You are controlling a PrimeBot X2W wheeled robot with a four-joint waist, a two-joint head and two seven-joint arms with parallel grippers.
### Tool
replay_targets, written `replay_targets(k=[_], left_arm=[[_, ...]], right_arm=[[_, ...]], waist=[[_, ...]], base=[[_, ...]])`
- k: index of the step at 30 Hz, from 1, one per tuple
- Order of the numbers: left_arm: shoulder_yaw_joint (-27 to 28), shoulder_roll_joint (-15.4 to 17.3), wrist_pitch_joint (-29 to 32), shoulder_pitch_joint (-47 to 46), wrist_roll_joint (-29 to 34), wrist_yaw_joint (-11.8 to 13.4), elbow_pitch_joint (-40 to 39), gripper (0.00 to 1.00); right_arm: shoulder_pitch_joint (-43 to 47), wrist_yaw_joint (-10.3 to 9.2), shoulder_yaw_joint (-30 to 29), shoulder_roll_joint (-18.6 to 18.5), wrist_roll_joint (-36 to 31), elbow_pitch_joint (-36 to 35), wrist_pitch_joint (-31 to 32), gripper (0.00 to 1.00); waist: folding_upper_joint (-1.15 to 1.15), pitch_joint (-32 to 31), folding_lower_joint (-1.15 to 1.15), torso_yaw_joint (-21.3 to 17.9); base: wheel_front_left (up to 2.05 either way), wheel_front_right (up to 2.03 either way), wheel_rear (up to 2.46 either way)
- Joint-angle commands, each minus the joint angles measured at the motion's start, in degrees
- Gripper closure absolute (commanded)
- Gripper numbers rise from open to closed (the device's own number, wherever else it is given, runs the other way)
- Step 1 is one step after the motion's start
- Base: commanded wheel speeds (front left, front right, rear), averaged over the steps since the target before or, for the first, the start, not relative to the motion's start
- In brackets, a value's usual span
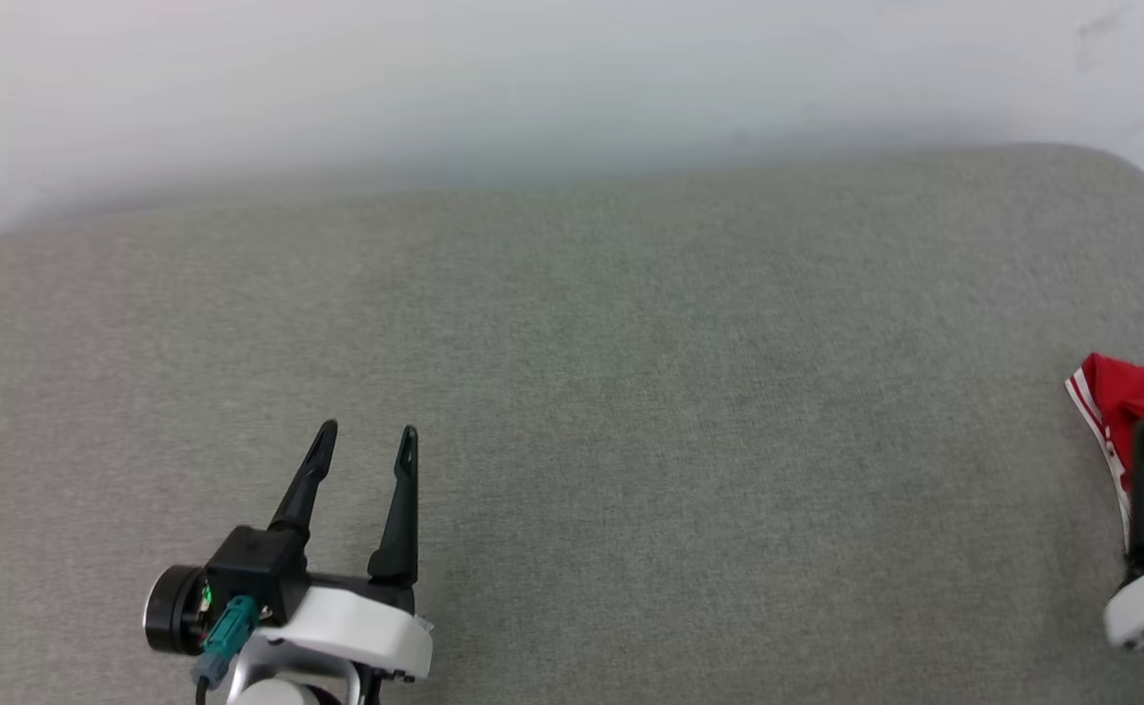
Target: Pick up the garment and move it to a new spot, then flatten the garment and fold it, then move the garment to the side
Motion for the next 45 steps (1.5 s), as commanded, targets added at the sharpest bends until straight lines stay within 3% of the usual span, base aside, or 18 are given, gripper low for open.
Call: replay_targets(k=[1, 9, 20, 45], left_arm=[[0.5, -0.1, -0.2, 1.4, -0.3, 0.5, 0.6, 0.00], [2.9, 0.3, -0.2, 4.3, 0.4, 1.4, 2.1, 0.00], [4.4, 0.0, -0.2, 5.3, 0.8, -0.2, 4.2, 0.00], [6.3, -1.6, -0.2, 3.6, 3.1, -2.9, 5.3, 0.00]], right_arm=[[3.0, -0.04, 1.1, 1.9, -0.4, -3.1, 0.8, 0.00], [11.0, -0.04, 7.1, 7.4, -0.5, -16.8, 4.7, 0.00], [16.7, -0.04, 11.8, 10.2, -1.4, -28.8, 8.0, 0.00], [16.5, -0.04, 13.5, 10.6, -2.9, -30.1, 8.8, 0.00]], waist=[[0.00, -2.2, 0.02, 1.7], [0.00, -6.1, 0.02, 3.5], [0.00, -7.7, 0.02, 4.1], [0.00, -7.2, 0.02, 3.2]], base=[[0.00, 0.00, 0.00], [0.00, 0.00, 0.00], [0.00, 0.00, 0.00], [0.00, 0.00, 0.00]])
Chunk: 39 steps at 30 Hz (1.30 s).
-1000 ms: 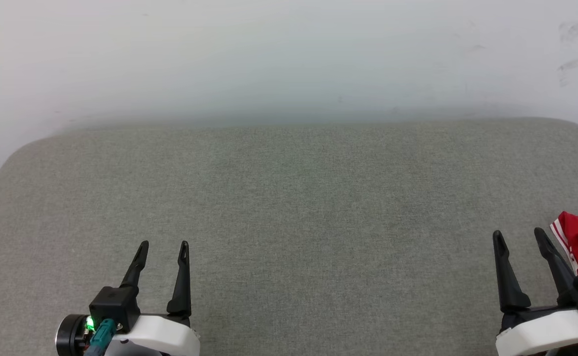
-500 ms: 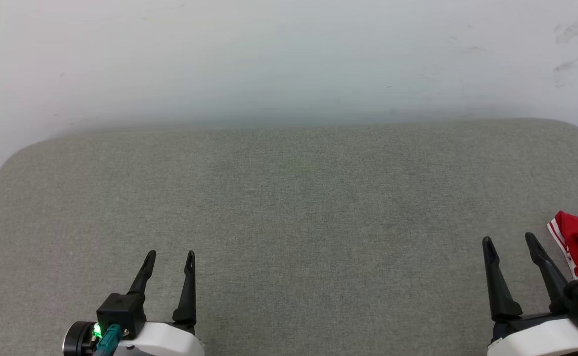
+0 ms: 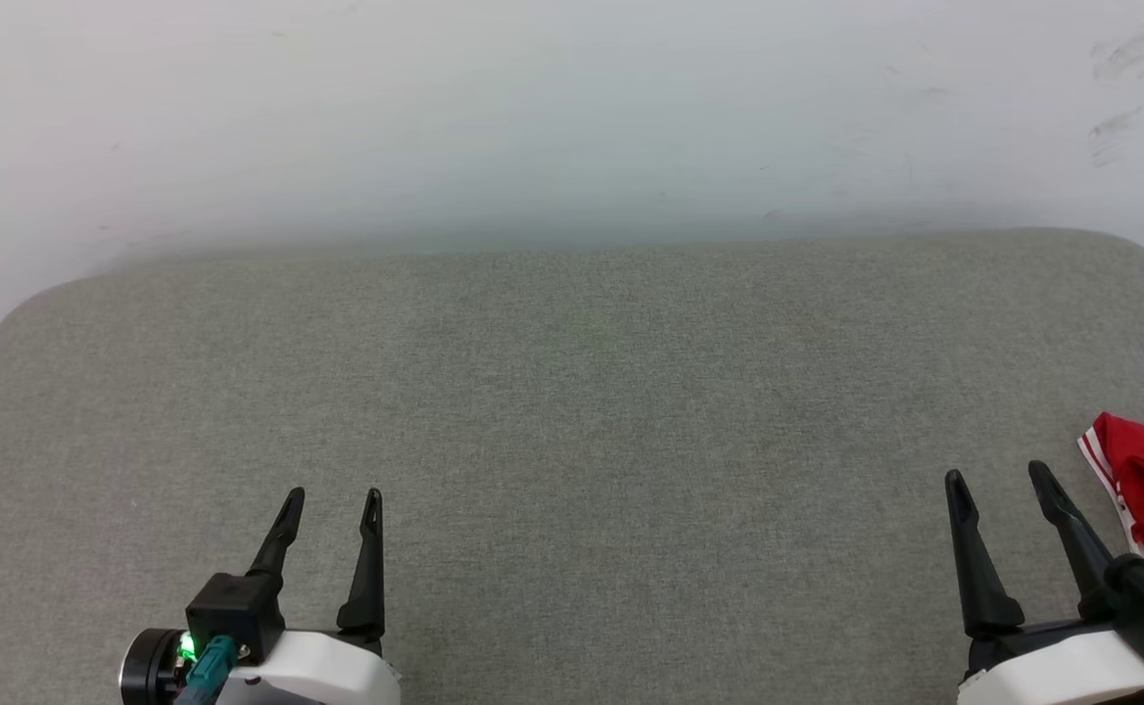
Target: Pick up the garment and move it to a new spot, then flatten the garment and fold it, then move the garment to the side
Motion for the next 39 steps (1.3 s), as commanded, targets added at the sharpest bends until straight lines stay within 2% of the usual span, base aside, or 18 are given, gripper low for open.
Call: replay_targets(k=[1, 2, 3, 7, 21, 39], left_arm=[[0.2, -0.1, -0.1, -0.7, 0.5, -0.2, 0.1, 0.00], [0.2, -0.1, -0.1, -0.6, 0.4, -0.4, 0.2, 0.00], [0.1, -0.1, 0.0, -0.1, 0.1, -0.2, 0.3, 1.00], [0.4, -0.3, 0.7, 0.0, -1.2, -0.3, 1.6, 1.00], [2.2, -0.7, 4.6, -1.2, -16.8, -1.1, 2.1, 1.00], [4.0, -1.1, 8.7, -2.5, -33.2, -2.0, 2.6, 1.00]], right_arm=[[-0.4, -0.04, 0.0, 0.1, -0.2, 0.1, -0.2, 0.00], [-0.4, -0.04, 0.0, 0.0, -0.1, 0.2, -0.3, 0.00], [0.0, 0.00, 0.0, 0.0, 0.1, 0.4, 0.0, 1.00], [0.5, 0.00, 0.3, 0.0, 1.3, 1.5, 0.0, 1.00], [-2.3, 0.00, 0.6, -0.7, 18.3, 5.7, 1.1, 1.00], [-5.1, -0.01, 0.6, -1.2, 35.7, 10.1, 2.4, 1.00]], waist=[[0.00, 0.0, 0.00, -0.1], [0.00, 0.0, 0.00, -0.1], [0.00, 0.0, 0.00, -0.1], [0.00, 0.0, 0.00, -0.1], [0.00, 0.1, 0.00, 0.2], [0.00, 0.2, 0.00, 0.5]], base=[[0.00, 0.00, 0.00], [0.00, 0.00, 0.00], [0.00, 0.00, 0.00], [0.00, 0.00, 0.00], [0.00, 0.00, 0.00], [0.00, 0.00, 0.00]])
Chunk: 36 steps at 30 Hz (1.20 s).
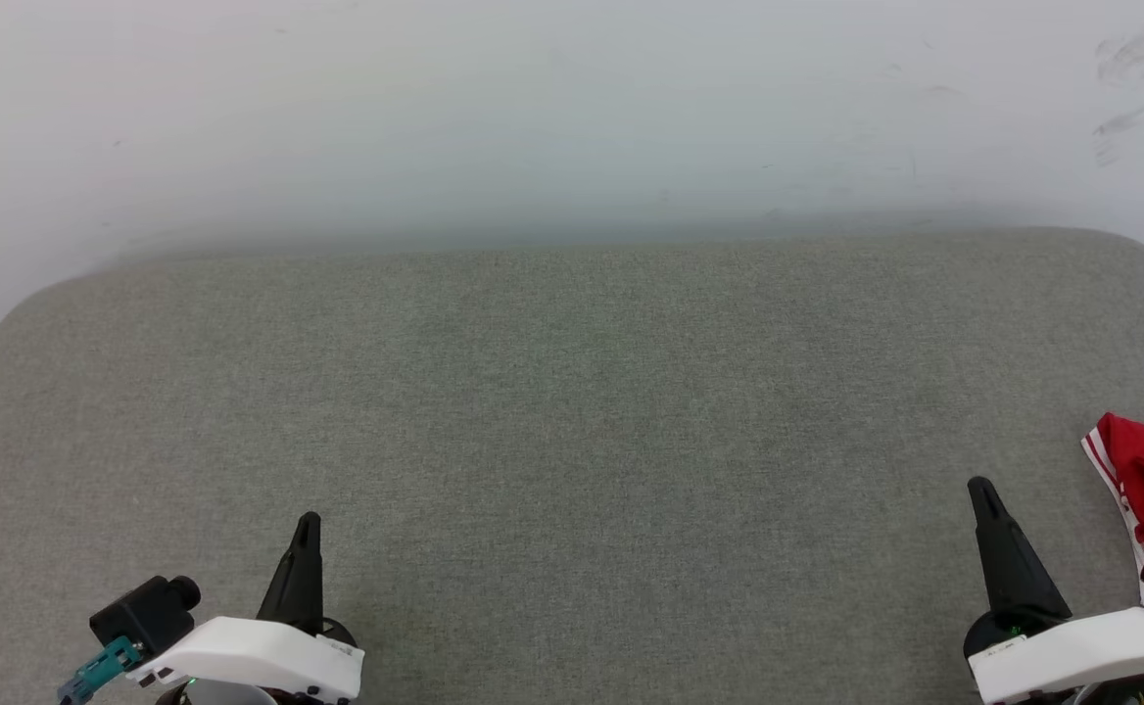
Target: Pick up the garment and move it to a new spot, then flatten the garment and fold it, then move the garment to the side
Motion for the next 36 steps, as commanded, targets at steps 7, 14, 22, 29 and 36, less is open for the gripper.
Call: replay_targets(k=[7, 14, 22, 29, 36], left_arm=[[0.9, -0.1, 1.5, -2.1, -6.2, -0.7, -0.4, 1.00], [1.5, -0.2, 2.9, -2.6, -11.4, -0.9, -0.2, 1.00], [2.2, -0.3, 4.3, -3.0, -16.9, -1.2, 0.1, 1.00], [2.7, -0.4, 5.4, -3.4, -21.3, -1.5, 0.3, 1.00], [3.2, -0.6, 6.5, -3.7, -25.5, -1.7, 0.4, 1.00]], right_arm=[[-2.3, 0.00, -0.1, -0.6, 6.7, 1.0, 0.6, 1.00], [-3.2, 0.00, -0.2, -0.6, 12.1, 2.4, 1.1, 1.00], [-4.2, 0.00, -0.4, -0.6, 17.8, 3.9, 1.7, 1.00], [-4.9, 0.00, -0.5, -0.6, 22.4, 5.1, 2.2, 1.00], [-5.6, 0.00, -0.7, -0.6, 26.7, 6.3, 2.7, 1.00]], waist=[[0.00, 0.0, 0.00, 0.1], [0.00, 0.1, 0.00, 0.2], [0.00, 0.1, 0.00, 0.4], [0.00, 0.2, 0.00, 0.5], [0.00, 0.2, 0.00, 0.6]], base=[[0.00, 0.00, 0.00], [0.00, 0.00, 0.00], [0.00, 0.00, 0.00], [0.00, 0.00, 0.00], [0.00, 0.00, 0.00]])
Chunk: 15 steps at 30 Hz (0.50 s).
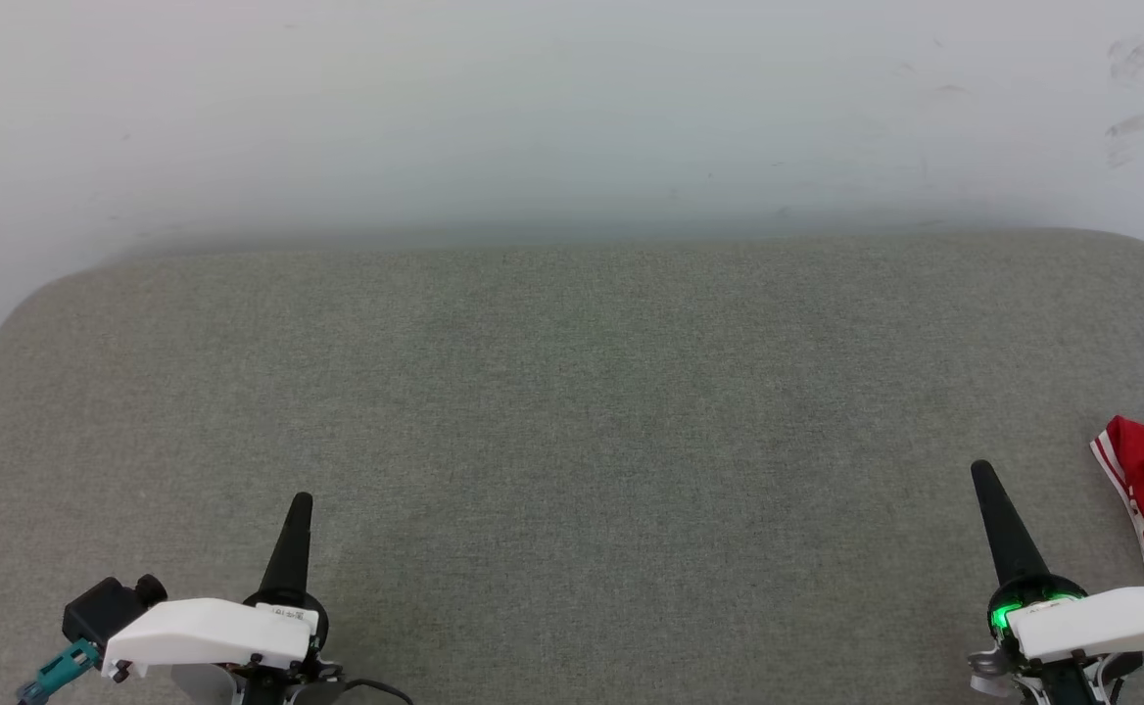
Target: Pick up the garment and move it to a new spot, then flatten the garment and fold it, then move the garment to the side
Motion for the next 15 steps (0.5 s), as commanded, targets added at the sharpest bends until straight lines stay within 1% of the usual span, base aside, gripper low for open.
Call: replay_targets(k=[1, 15], left_arm=[[0.3, 0.0, 0.4, -1.3, -1.4, -0.3, -0.3, 1.00], [1.2, -0.1, 2.1, -1.9, -8.4, -0.7, 0.1, 1.00]], right_arm=[[-1.3, 0.01, -0.1, -0.4, 1.6, 0.0, 0.3, 1.00], [-2.5, 0.01, -0.5, -0.2, 8.7, 1.9, 1.1, 1.00]], waist=[[0.00, 0.0, 0.00, 0.0], [0.00, 0.1, 0.00, 0.2]], base=[[0.00, 0.00, 0.00], [0.00, 0.00, 0.00]])
